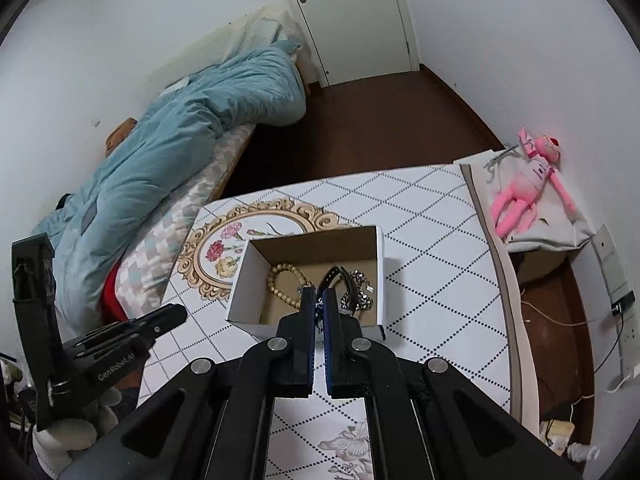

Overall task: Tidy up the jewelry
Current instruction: 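Carry the silver charm with the right gripper toward the box, then grasp the small gold charm with the left gripper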

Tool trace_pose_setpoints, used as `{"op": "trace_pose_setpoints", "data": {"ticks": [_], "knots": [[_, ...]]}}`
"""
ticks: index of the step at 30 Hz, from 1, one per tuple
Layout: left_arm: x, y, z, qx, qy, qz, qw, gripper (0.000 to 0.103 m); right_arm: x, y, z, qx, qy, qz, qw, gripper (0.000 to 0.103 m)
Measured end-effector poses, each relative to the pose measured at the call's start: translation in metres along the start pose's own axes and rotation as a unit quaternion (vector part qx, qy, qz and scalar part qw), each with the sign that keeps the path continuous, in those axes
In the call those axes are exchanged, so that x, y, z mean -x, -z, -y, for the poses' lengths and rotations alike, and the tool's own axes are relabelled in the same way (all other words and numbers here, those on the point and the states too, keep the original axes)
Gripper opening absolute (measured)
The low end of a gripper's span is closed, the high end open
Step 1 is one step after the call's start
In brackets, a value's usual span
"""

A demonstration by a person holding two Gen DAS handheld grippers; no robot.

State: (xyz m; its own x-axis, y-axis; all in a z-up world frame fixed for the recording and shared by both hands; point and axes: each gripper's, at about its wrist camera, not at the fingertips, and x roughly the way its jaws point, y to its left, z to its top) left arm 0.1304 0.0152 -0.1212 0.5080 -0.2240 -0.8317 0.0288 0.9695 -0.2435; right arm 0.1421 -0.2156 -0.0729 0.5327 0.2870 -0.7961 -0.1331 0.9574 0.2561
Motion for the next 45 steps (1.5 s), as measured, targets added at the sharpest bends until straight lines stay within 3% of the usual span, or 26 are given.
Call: {"op": "trace_pose_setpoints", "data": {"ticks": [8, 18, 23, 24, 25, 27, 38, 45], "knots": [[-0.059, 0.05, -0.004, -0.009, -0.033, -0.053, 0.998, 0.062, -0.038, 0.054, 0.029, -0.03, 0.038, -0.057, 0.997, 0.004], [-0.09, 0.07, 0.013, -0.056, -0.068, -0.058, 0.9944, 0.062, -0.076, 0.111, 0.067, -0.065, 0.094, -0.103, 0.988, 0.004], [-0.096, 0.07, 0.024, -0.081, -0.083, -0.046, 0.9921, 0.056, -0.081, 0.111, 0.075, -0.071, 0.1, -0.106, 0.987, 0.004], [-0.095, 0.07, 0.027, -0.089, -0.086, -0.041, 0.9915, 0.045, -0.082, 0.111, 0.077, -0.071, 0.101, -0.106, 0.987, 0.004], [-0.094, 0.07, 0.029, -0.094, -0.081, -0.037, 0.9915, 0.026, -0.083, 0.109, 0.076, -0.072, 0.102, -0.106, 0.987, 0.004], [-0.095, 0.069, 0.033, -0.106, -0.077, -0.036, 0.9907, 0.009, -0.084, 0.109, 0.078, -0.073, 0.103, -0.107, 0.986, 0.004], [-0.085, 0.066, 0.036, -0.098, -0.05, -0.041, 0.9931, 0.009, -0.065, 0.097, 0.069, -0.074, 0.082, -0.093, 0.99, 0.004], [-0.034, 0.038, 0.045, -0.074, 0.004, -0.016, 0.9971, 0.009, -0.026, 0.057, 0.049, -0.063, 0.032, -0.057, 0.996, 0.004]]}}
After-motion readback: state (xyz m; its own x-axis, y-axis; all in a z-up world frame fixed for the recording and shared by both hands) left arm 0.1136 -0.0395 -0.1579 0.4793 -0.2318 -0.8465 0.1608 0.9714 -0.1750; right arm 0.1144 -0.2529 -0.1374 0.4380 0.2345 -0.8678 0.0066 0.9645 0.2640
